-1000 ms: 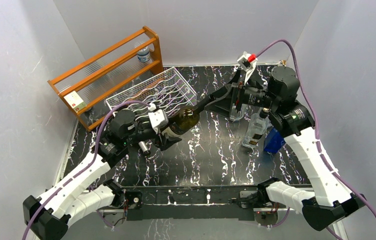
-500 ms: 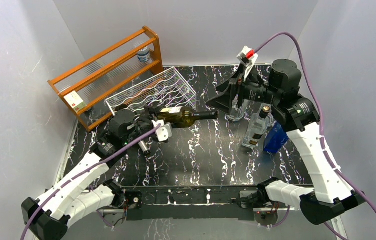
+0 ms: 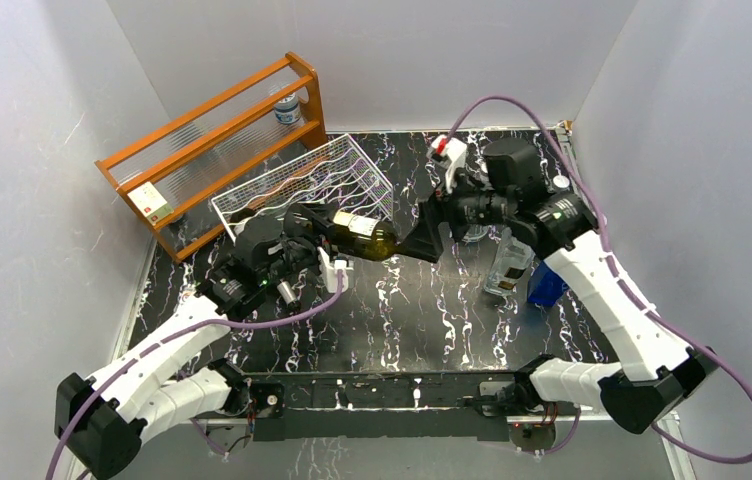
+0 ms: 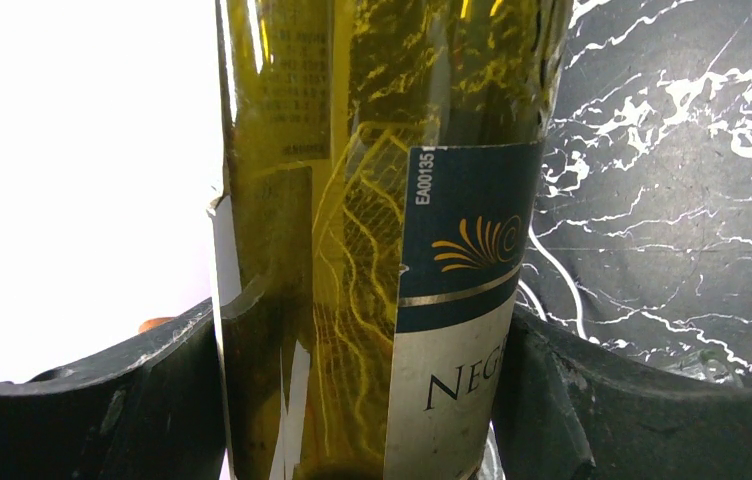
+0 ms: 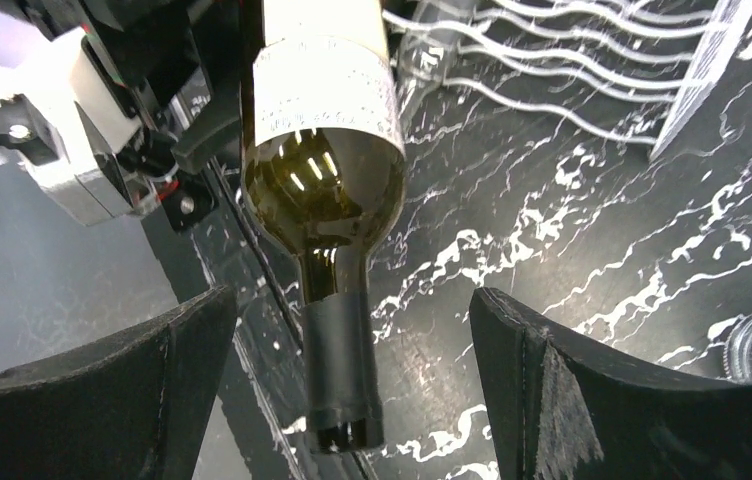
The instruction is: Put the wine bottle on the wine rack
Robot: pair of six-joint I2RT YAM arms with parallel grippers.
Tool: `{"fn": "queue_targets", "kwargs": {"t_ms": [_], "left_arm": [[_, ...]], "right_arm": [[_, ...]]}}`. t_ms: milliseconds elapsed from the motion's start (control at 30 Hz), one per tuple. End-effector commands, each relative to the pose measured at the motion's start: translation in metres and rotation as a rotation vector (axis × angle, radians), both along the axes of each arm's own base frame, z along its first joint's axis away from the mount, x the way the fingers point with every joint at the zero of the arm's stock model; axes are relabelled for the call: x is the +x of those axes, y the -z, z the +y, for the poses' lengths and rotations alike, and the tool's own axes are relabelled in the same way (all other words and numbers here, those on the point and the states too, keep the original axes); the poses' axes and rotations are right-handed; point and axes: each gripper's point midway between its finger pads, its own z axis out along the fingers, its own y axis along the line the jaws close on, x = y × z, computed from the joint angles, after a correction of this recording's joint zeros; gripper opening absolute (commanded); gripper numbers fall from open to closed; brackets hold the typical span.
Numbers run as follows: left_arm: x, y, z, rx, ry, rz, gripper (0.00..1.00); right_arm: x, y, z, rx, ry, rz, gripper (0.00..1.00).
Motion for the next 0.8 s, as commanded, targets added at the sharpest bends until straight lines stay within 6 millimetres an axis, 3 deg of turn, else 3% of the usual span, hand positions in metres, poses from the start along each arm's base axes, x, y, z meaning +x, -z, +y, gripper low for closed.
{"fn": "queue_targets", "kwargs": {"t_ms": [0, 367, 467, 767], "left_arm": [[0.002, -0.070, -0.010, -0.068, 0.057, -0.236, 0.00], [0.002, -0.070, -0.017, -0.044, 0.092, -0.257, 0.00], [0.003, -0.070, -0.017, -0.037, 0.092, -0.262, 0.00], [0.002, -0.068, -0.020, -0.029, 0.106, -0.288, 0.00]], "right_arm": [[-0.004, 0.026, 0.003, -0.117, -0.002, 0.003, 0.97], [-0.016, 0.076, 0.022, -0.245, -0.064, 0.084, 0.92], [-0.018, 0.084, 0.027, -0.267, -0.077, 0.093, 0.84], [-0.022, 0.094, 0.035, -0.255, -0.104, 0.088, 0.72]]}}
